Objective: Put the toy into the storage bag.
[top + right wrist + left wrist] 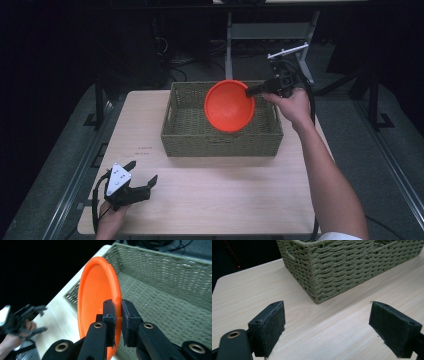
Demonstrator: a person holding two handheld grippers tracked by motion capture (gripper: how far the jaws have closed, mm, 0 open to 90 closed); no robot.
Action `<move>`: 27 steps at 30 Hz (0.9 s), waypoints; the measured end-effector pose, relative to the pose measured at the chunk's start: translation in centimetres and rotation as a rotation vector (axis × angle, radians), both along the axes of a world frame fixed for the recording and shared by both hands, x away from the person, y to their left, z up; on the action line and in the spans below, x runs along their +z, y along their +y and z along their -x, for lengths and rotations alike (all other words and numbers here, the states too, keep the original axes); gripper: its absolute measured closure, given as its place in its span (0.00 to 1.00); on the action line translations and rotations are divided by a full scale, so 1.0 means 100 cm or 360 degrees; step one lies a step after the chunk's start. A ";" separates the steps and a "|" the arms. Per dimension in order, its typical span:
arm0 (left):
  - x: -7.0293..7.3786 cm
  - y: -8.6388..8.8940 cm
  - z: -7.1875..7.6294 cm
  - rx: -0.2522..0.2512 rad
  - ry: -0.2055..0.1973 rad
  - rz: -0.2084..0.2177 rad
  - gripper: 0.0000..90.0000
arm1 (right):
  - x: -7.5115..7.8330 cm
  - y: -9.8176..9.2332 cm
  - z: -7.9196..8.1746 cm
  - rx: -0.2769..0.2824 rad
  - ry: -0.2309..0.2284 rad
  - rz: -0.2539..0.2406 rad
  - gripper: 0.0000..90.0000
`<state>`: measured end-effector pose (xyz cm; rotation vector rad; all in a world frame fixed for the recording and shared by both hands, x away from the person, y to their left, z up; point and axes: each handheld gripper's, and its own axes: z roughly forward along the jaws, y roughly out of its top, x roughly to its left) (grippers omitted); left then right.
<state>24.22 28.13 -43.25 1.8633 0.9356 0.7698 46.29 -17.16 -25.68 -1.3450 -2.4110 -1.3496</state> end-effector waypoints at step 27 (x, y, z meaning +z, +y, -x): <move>0.001 -0.002 0.002 0.0001 -0.0009 -0.0007 0.14 | -0.078 0.009 -0.054 -0.0303 0.0255 0.0176 0.91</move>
